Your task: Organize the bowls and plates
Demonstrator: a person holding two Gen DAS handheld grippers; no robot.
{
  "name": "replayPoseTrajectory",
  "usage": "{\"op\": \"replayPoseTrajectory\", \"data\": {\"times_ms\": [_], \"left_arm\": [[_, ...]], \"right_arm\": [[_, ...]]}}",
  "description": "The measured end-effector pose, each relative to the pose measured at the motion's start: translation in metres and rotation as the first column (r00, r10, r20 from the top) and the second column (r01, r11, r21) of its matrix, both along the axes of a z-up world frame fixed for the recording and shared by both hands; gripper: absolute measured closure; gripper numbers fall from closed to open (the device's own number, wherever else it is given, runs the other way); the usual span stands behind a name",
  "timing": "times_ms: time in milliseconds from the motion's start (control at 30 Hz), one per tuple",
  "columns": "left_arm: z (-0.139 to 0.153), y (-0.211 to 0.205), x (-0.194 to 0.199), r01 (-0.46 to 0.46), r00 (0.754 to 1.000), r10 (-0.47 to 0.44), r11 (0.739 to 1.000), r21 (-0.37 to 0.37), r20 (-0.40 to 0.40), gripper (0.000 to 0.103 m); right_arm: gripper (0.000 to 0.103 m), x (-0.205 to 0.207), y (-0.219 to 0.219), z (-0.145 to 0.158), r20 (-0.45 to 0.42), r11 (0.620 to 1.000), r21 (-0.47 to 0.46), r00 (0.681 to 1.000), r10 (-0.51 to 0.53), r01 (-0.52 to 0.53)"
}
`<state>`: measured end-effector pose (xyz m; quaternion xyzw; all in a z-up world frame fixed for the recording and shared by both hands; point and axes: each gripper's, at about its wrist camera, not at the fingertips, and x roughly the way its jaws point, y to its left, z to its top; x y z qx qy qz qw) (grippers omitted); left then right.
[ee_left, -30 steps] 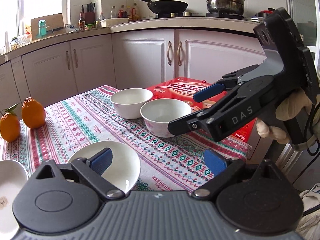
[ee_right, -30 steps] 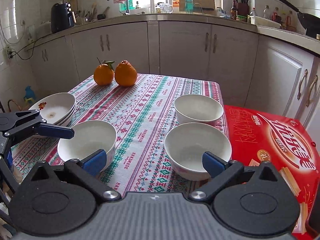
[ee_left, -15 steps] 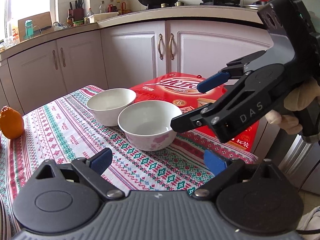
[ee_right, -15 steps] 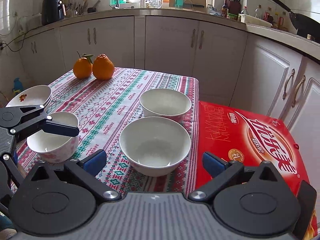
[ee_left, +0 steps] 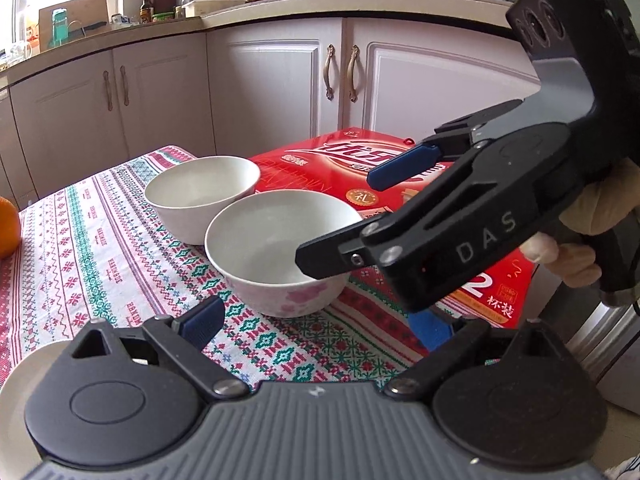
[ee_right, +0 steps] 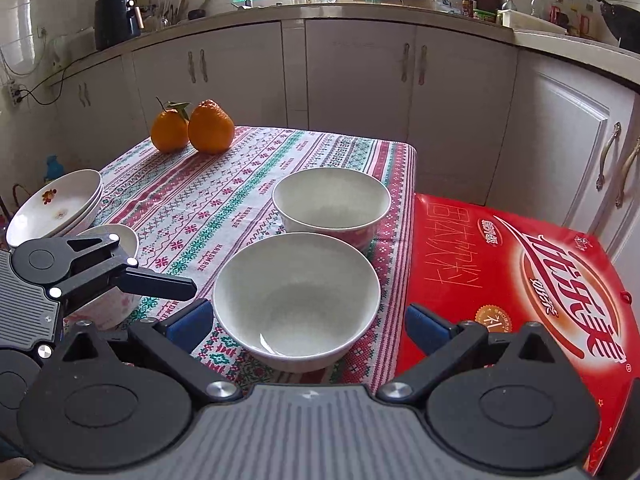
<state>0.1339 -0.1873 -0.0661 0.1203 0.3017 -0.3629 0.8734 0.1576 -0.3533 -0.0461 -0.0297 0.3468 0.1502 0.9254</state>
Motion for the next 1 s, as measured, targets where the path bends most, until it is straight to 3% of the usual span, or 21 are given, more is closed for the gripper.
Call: {"op": "replayPoseTrajectory", "data": {"times_ms": [267,533,700,1000], "left_arm": [[-0.009,-0.013,0.011,-0.09,0.996,0.09,0.995,0.048,0.008,0.006],[-0.012,-0.02,0.014,-0.101,0.995,0.1,0.994,0.04,0.022,0.01],[-0.013,-0.019,0.019,-0.104,0.995,0.103,0.994,0.037,0.013,0.018],[-0.013,-0.021,0.023,-0.104,0.995,0.104,0.994,0.028,0.014,0.02]], "right_arm": [[0.001,0.026,-0.006,-0.014,-0.045,0.999,0.048,0.999,0.009,-0.007],[0.015,0.043,-0.007,-0.019,-0.075,0.998,0.06,0.997,0.015,-0.011],[0.024,0.046,-0.007,-0.023,-0.092,0.997,0.077,0.995,0.032,-0.025],[0.025,0.049,-0.007,-0.023,-0.101,0.995,0.092,0.994,0.047,-0.038]]}}
